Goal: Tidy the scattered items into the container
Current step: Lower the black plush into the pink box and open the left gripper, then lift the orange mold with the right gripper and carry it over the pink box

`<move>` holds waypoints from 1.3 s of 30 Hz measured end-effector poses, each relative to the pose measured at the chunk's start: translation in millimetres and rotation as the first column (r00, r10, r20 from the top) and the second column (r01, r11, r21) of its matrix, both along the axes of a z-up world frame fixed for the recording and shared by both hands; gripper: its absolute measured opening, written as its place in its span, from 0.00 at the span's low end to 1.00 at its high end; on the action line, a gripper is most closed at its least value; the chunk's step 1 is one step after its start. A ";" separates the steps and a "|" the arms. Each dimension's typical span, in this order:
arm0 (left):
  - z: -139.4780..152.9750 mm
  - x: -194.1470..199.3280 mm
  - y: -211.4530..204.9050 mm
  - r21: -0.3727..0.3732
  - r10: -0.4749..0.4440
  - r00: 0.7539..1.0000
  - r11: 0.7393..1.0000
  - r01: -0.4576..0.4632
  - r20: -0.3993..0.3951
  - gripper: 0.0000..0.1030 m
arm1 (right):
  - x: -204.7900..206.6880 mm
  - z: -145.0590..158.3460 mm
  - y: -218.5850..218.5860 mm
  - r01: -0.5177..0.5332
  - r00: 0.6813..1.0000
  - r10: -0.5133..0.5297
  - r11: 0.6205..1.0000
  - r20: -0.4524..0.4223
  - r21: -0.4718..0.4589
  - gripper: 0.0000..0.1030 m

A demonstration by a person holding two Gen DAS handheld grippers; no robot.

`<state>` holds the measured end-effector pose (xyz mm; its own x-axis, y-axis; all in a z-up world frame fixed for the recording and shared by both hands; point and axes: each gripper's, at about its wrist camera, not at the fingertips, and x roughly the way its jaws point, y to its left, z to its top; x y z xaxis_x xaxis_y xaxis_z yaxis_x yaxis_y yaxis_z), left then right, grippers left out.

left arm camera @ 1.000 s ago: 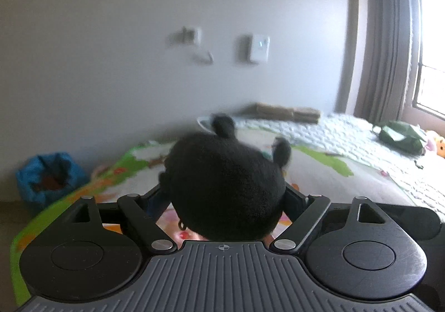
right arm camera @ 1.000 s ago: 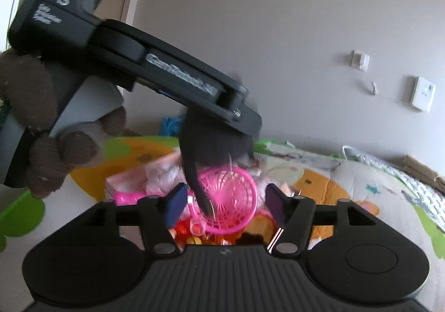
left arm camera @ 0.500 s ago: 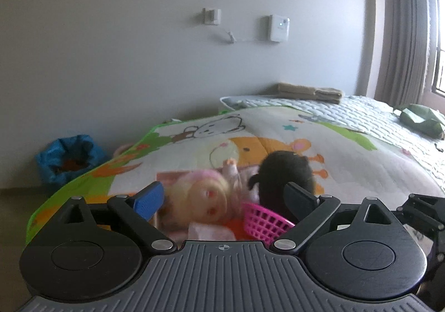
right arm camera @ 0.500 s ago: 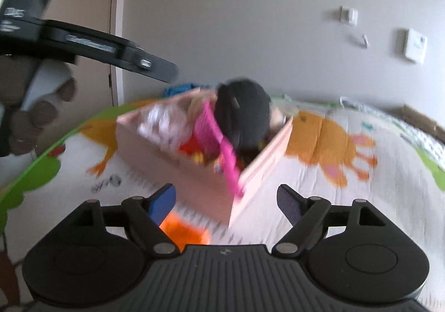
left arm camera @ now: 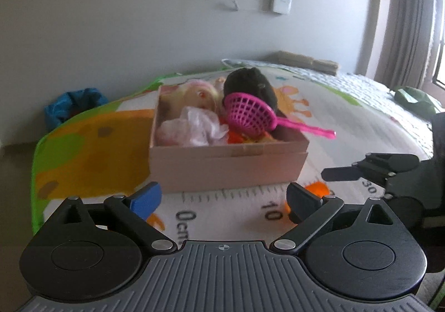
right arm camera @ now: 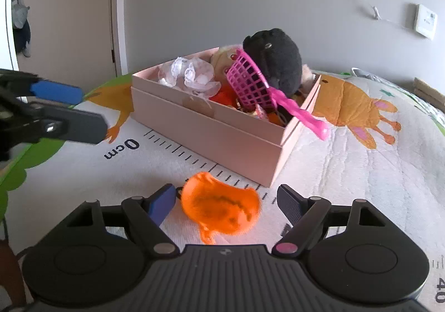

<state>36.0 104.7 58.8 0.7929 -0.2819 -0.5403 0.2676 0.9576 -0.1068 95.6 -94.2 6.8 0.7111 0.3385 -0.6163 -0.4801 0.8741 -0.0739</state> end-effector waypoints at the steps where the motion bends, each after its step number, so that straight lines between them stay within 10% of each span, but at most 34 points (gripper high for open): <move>1: -0.7 -2.4 1.7 -0.005 0.007 1.000 1.000 -0.007 -0.004 0.97 | -0.1 -0.9 3.2 0.000 1.000 0.000 1.000 0.002 -0.008 0.78; 8: -8.4 -21.3 6.7 -0.004 0.023 0.999 1.000 -0.023 -0.035 0.97 | -5.1 -6.3 12.5 -0.001 1.000 0.001 0.999 -0.004 -0.042 0.55; 19: -16.5 -31.1 10.5 -0.011 0.028 0.998 1.000 -0.029 -0.061 0.97 | -28.5 8.3 10.5 -0.033 0.999 0.033 0.999 -0.004 0.000 0.55; 25: -21.5 -51.9 -11.4 0.140 -0.085 0.996 0.986 0.088 -0.028 0.97 | -43.1 17.9 13.8 -0.059 0.998 0.060 0.997 -0.012 0.046 0.55; 39: -12.6 -58.4 -12.9 0.106 -0.067 0.998 0.992 0.069 -0.021 0.97 | 8.9 71.3 57.4 -0.127 0.959 0.139 0.990 0.247 -0.063 0.55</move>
